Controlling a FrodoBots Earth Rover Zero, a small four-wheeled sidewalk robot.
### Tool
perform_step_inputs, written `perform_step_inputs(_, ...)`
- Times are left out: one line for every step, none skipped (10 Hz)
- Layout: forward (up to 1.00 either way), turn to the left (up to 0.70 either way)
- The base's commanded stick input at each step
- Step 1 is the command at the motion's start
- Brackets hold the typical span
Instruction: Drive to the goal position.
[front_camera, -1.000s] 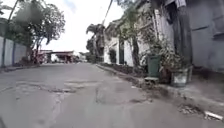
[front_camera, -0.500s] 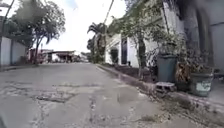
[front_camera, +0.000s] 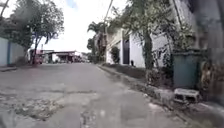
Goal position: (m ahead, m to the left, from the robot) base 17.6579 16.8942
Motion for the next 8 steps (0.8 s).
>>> perform_step_inputs(1.0,-0.03)
perform_step_inputs(1.0,-0.03)
perform_step_inputs(1.0,-0.03)
perform_step_inputs(1.0,-0.02)
perform_step_inputs(1.0,0.0)
perform_step_inputs(1.0,0.0)
perform_step_inputs(1.0,0.0)
perform_step_inputs(1.0,0.0)
